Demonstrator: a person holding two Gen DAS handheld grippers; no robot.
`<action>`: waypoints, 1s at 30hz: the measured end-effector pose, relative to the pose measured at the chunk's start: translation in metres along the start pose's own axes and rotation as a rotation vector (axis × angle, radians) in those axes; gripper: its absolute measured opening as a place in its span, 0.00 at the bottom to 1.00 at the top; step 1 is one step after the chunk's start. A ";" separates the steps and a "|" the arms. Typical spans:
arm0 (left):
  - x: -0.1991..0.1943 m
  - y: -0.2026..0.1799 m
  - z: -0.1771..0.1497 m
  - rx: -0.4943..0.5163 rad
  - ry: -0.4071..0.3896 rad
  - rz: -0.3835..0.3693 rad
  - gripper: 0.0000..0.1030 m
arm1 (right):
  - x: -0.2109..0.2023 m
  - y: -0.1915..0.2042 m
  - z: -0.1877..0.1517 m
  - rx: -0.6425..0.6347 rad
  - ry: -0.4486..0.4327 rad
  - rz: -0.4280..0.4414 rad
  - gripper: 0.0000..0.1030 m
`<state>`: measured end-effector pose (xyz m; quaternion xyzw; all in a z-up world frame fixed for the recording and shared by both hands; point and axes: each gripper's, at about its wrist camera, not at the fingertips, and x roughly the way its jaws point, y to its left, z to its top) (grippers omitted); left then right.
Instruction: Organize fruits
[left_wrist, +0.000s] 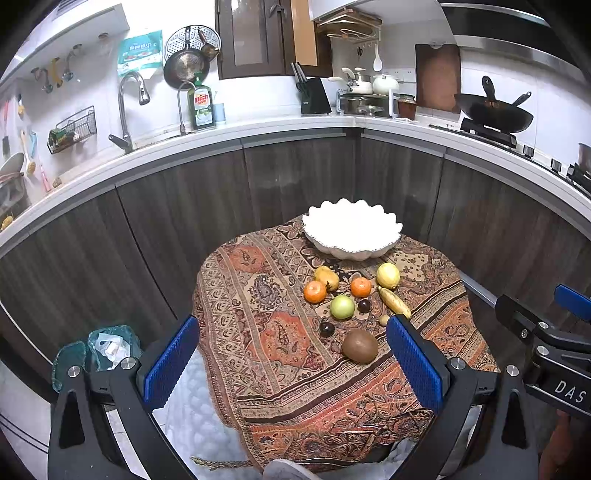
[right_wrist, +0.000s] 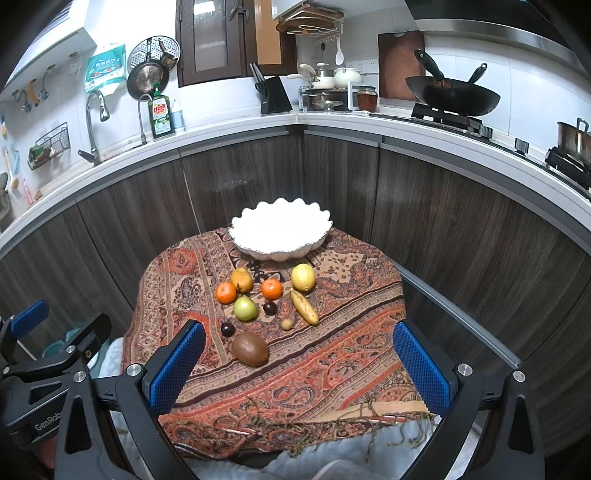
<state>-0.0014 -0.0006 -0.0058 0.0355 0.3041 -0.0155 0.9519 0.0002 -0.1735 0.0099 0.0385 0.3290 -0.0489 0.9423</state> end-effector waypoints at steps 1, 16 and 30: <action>0.000 0.000 0.000 0.000 0.000 -0.001 1.00 | 0.000 0.000 0.000 0.000 -0.001 0.000 1.00; 0.000 -0.003 -0.002 0.003 0.000 0.000 1.00 | 0.002 -0.003 0.000 0.005 0.004 0.004 1.00; 0.004 -0.003 0.001 0.008 0.011 -0.008 1.00 | 0.006 -0.006 -0.002 0.010 0.015 0.010 1.00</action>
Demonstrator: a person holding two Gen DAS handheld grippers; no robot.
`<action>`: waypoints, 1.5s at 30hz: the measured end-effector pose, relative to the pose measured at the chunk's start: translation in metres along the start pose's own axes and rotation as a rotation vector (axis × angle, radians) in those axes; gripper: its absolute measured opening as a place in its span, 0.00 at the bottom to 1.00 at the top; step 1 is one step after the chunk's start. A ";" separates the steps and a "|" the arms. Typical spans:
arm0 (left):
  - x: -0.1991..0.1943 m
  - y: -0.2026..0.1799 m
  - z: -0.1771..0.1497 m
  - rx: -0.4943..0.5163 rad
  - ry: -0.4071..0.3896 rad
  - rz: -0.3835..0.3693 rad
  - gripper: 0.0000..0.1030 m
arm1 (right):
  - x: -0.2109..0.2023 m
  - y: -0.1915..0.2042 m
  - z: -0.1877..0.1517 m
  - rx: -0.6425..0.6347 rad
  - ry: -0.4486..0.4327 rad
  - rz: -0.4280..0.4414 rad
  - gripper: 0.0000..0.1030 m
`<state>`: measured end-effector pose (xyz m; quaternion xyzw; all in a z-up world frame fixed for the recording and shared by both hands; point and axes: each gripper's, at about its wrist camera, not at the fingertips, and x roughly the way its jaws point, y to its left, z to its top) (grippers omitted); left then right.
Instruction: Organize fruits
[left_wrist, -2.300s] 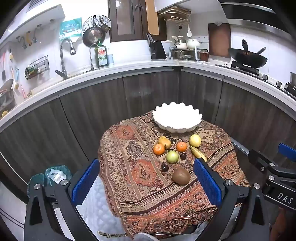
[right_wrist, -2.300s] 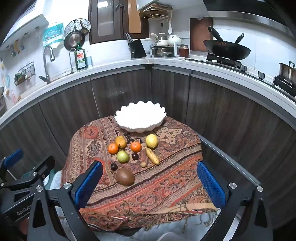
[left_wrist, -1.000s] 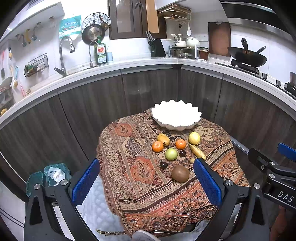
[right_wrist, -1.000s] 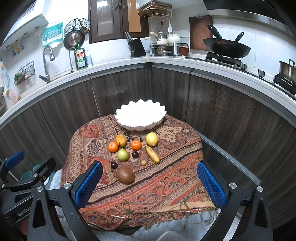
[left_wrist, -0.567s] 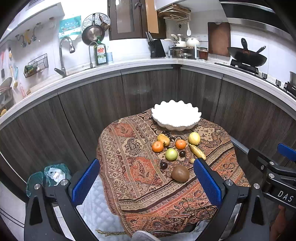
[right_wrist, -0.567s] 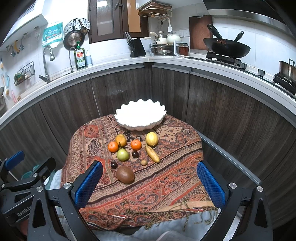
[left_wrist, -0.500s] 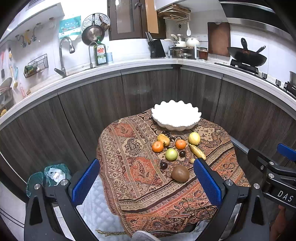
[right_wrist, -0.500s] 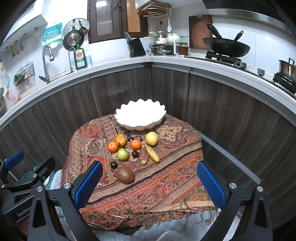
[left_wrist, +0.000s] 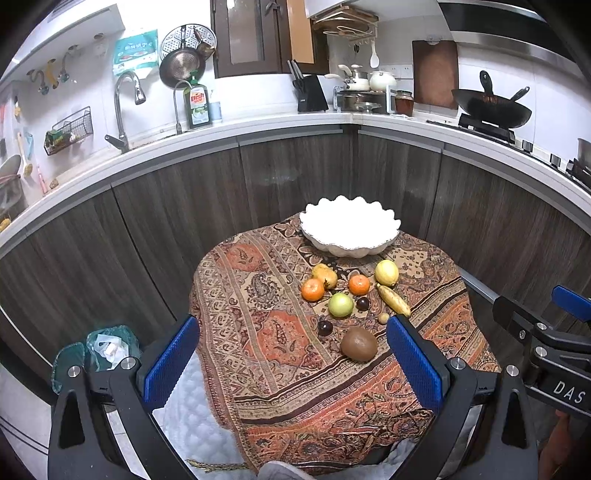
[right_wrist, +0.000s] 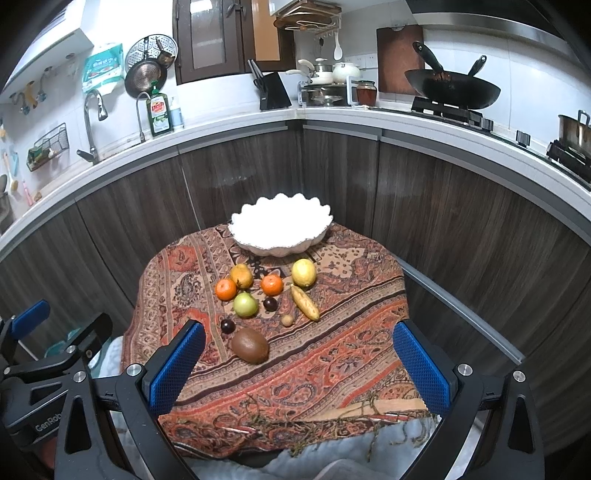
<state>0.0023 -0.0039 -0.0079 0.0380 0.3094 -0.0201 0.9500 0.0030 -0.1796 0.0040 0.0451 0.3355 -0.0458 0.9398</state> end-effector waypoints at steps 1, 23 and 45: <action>0.000 0.000 -0.001 -0.002 -0.005 0.003 1.00 | 0.001 0.001 0.000 -0.005 -0.001 0.000 1.00; 0.046 -0.008 -0.005 0.012 0.085 0.002 1.00 | 0.043 -0.009 0.002 0.007 0.070 -0.012 1.00; 0.117 -0.038 -0.011 0.082 0.194 -0.050 1.00 | 0.108 -0.028 -0.006 0.016 0.163 -0.050 1.00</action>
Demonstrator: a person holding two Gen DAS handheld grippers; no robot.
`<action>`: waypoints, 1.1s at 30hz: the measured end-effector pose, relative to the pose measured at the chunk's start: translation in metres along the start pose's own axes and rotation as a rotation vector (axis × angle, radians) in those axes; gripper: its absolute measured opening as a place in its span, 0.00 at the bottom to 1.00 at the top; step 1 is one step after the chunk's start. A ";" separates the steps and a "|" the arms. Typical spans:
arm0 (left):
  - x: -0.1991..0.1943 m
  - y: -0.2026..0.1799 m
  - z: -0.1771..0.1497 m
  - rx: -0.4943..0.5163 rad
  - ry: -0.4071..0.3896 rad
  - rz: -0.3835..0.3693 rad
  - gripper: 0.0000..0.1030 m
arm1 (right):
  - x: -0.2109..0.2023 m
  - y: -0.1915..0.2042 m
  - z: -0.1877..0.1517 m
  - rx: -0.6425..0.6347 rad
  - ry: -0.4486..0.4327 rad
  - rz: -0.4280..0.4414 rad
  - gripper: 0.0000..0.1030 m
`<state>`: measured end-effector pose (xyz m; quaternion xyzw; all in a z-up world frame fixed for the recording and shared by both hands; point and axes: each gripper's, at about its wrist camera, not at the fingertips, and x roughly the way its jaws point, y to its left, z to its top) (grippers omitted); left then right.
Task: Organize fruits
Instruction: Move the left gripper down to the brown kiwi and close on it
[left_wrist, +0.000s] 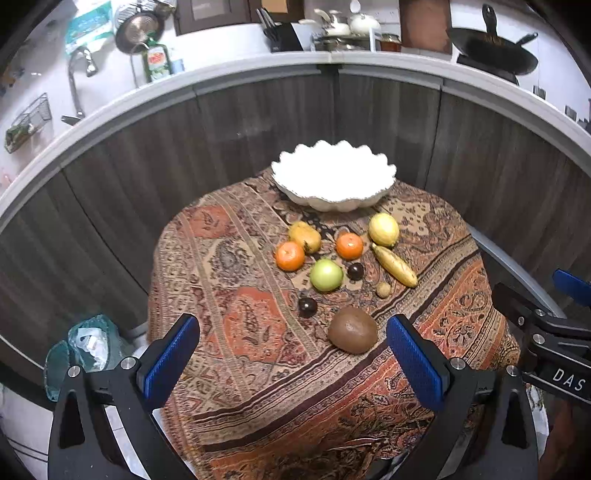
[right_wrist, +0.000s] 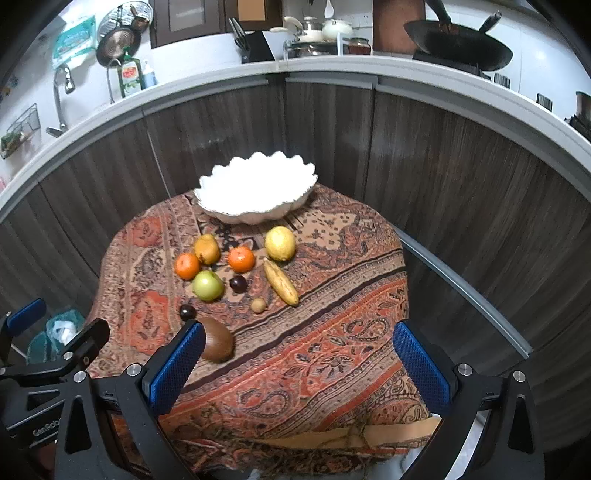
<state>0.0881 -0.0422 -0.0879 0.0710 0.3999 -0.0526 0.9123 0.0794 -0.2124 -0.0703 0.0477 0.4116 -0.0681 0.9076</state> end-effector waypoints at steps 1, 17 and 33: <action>0.008 -0.002 0.000 0.006 0.018 -0.009 1.00 | 0.005 -0.002 0.000 0.000 0.007 -0.001 1.00; 0.106 -0.037 -0.005 0.087 0.195 -0.109 0.99 | 0.084 -0.022 0.001 0.023 0.105 -0.041 1.00; 0.174 -0.060 -0.025 0.158 0.332 -0.177 0.76 | 0.144 -0.034 -0.012 0.055 0.204 -0.047 1.00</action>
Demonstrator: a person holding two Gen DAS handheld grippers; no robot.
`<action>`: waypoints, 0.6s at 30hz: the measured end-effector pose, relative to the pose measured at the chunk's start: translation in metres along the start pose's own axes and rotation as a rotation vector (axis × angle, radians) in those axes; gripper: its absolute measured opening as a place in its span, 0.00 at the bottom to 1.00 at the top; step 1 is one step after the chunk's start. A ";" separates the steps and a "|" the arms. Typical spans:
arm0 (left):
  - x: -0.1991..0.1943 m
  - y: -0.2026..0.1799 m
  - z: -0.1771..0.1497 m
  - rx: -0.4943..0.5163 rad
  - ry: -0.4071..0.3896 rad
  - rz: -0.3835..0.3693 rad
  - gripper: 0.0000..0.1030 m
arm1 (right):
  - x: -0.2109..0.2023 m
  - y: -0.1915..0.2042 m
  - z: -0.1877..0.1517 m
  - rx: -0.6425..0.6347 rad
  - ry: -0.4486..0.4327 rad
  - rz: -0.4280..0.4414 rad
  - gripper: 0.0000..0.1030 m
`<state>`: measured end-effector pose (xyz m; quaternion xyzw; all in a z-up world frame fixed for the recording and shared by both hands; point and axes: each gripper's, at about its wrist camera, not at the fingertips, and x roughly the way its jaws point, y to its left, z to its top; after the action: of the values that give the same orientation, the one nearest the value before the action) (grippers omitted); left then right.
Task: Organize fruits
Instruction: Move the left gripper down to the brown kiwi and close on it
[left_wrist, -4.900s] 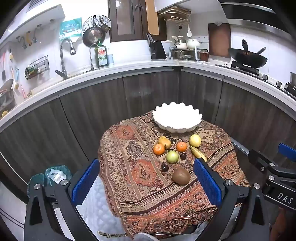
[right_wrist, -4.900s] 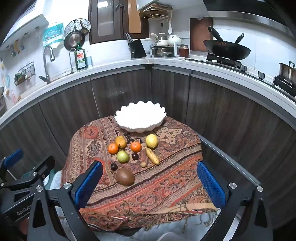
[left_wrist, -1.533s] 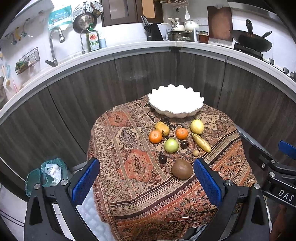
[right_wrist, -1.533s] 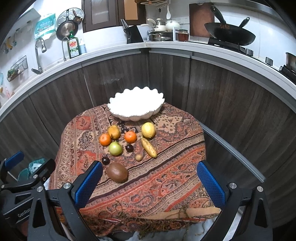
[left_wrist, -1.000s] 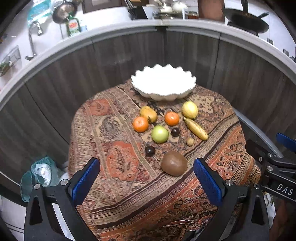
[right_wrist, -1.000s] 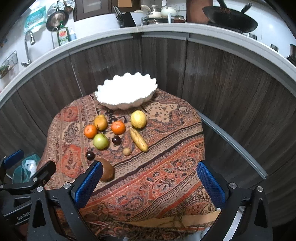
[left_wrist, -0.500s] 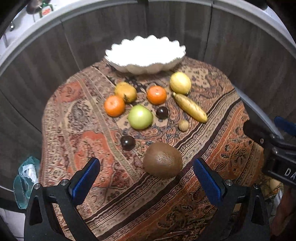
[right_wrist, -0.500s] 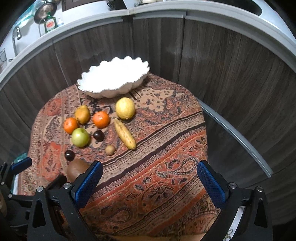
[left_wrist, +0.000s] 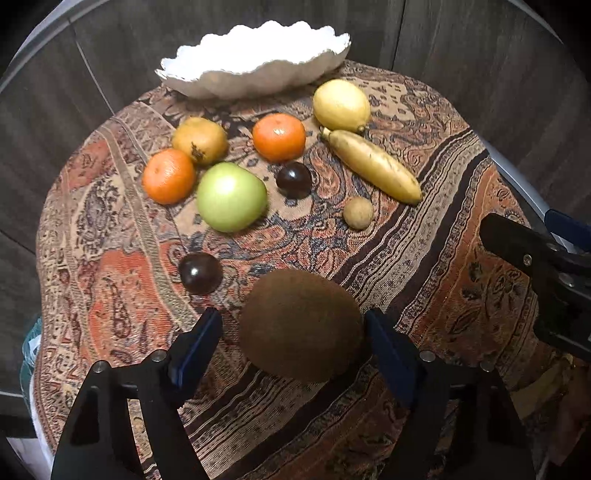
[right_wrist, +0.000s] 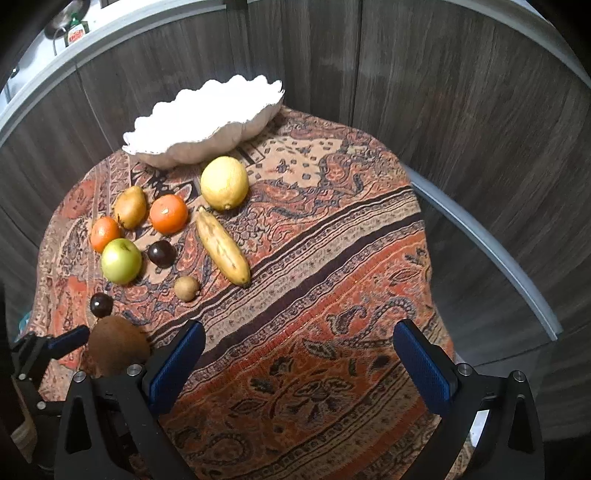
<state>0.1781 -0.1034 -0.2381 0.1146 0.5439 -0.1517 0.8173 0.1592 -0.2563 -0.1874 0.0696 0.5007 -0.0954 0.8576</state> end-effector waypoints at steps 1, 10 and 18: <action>0.003 0.000 -0.001 0.000 0.005 -0.009 0.75 | 0.001 0.000 -0.001 -0.001 0.004 0.000 1.00; 0.010 -0.004 -0.002 0.009 0.006 -0.029 0.61 | 0.007 -0.002 -0.004 0.007 0.028 -0.008 1.00; -0.005 0.000 -0.004 -0.007 -0.035 -0.022 0.61 | 0.000 0.002 -0.003 -0.013 0.010 -0.010 1.00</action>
<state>0.1731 -0.1009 -0.2348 0.1028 0.5312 -0.1609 0.8254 0.1571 -0.2533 -0.1893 0.0619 0.5057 -0.0959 0.8551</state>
